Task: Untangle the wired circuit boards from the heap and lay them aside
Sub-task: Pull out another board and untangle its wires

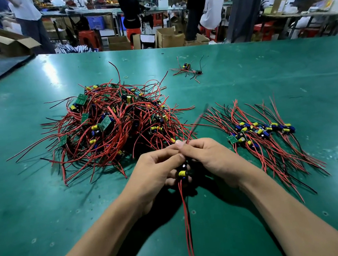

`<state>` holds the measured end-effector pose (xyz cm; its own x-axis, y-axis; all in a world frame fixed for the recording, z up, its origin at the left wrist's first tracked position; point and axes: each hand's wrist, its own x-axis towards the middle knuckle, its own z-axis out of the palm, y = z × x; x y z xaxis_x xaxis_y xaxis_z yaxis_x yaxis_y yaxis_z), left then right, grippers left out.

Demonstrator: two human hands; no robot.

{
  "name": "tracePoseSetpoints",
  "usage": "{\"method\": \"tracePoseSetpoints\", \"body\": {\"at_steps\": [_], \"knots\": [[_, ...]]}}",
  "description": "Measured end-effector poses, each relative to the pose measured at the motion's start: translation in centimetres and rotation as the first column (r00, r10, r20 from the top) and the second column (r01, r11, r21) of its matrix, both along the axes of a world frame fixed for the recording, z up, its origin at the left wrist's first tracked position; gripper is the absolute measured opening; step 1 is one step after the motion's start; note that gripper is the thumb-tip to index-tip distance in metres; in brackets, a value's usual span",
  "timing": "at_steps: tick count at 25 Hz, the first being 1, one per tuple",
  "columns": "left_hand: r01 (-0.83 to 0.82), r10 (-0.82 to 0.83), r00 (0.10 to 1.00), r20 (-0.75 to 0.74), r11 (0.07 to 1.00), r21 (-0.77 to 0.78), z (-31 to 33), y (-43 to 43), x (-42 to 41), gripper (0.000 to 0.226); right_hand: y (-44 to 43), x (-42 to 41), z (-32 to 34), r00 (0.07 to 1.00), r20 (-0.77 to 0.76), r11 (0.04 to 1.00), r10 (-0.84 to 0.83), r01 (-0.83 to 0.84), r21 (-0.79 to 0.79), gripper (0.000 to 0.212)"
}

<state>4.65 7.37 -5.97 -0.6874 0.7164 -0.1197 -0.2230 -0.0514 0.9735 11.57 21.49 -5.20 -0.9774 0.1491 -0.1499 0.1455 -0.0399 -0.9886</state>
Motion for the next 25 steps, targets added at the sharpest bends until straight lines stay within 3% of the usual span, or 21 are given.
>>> {"method": "tracePoseSetpoints", "body": {"at_steps": [3, 8, 10, 15, 21, 23, 25], "knots": [[0.019, -0.020, 0.999, -0.027, 1.000, -0.023, 0.0, 0.0, 0.1, 0.013, -0.1, -0.2, -0.3, 0.999, 0.019, 0.996, -0.044, 0.043, 0.079, 0.050], [0.072, -0.073, 0.996, -0.042, 0.997, -0.023, 0.2, -0.1, 0.5, 0.015, -0.5, -0.4, -0.4, 0.996, 0.007, 0.956, -0.093, 0.087, 0.279, 0.037], [0.050, -0.051, 0.997, -0.057, 0.999, -0.019, 0.1, 0.0, 0.5, 0.014, -0.4, -0.5, -0.4, 0.993, 0.010, 0.941, -0.116, 0.107, 0.322, 0.043], [0.046, -0.049, 0.997, -0.056, 0.998, -0.053, 0.2, 0.2, 0.2, 0.015, 0.8, -0.3, 0.0, 0.980, 0.017, 0.924, -0.199, 0.182, 0.336, 0.043], [0.096, -0.101, 0.992, -0.072, 0.993, -0.067, 0.8, -0.1, 0.2, 0.012, 1.0, -0.9, -0.5, 0.928, -0.125, 0.882, -0.350, 0.372, 0.288, 0.040], [0.089, -0.094, 0.993, -0.067, 0.994, -0.069, 0.8, -0.1, 0.3, 0.011, 0.7, -0.9, -0.5, 0.938, -0.113, 0.909, -0.329, 0.347, 0.230, 0.043], [0.089, -0.093, 0.994, -0.054, 0.994, -0.067, 0.7, -0.1, 0.5, 0.012, 0.4, -0.8, -0.5, 0.962, -0.065, 0.960, -0.264, 0.268, 0.075, 0.049]]}}
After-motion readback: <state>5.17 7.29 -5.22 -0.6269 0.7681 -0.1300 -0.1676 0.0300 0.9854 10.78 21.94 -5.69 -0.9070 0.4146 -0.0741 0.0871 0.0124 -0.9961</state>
